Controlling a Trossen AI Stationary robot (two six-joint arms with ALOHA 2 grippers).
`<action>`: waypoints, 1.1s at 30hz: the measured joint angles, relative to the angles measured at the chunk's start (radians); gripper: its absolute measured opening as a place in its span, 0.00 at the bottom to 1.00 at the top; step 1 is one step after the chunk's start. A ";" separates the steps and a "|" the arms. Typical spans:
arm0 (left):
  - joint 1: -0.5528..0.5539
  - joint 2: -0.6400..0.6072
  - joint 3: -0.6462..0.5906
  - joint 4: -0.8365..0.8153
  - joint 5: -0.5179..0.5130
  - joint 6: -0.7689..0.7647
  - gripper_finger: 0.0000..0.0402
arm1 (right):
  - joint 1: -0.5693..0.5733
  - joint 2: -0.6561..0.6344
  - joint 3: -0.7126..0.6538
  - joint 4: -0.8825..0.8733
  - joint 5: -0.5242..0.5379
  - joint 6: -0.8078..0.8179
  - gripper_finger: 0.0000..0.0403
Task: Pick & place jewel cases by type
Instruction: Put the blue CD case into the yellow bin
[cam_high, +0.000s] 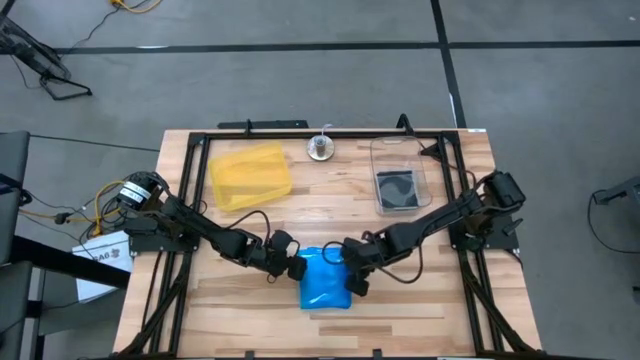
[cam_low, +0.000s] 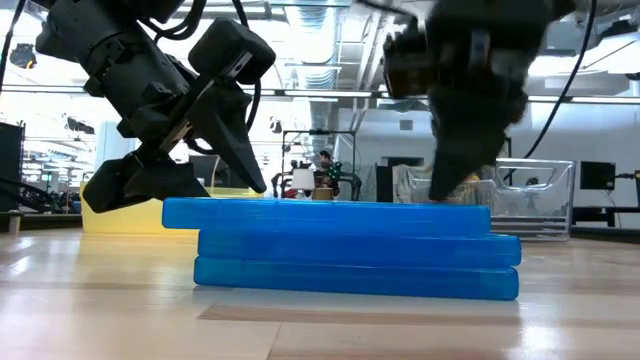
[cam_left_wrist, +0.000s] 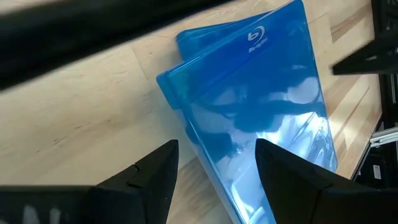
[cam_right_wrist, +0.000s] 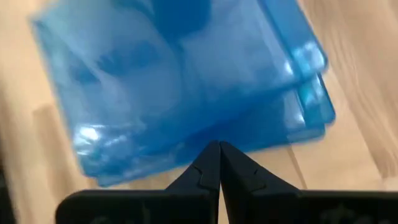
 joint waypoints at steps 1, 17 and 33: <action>0.000 0.000 0.000 0.001 0.000 0.000 0.51 | 0.001 0.013 0.000 0.002 -0.008 0.004 0.00; 0.002 0.000 -0.001 0.034 -0.027 0.000 0.51 | -0.029 0.159 0.118 0.085 -0.070 -0.024 0.00; 0.002 -0.006 0.000 0.075 0.008 0.011 0.38 | -0.063 0.251 0.275 0.039 -0.101 -0.105 0.00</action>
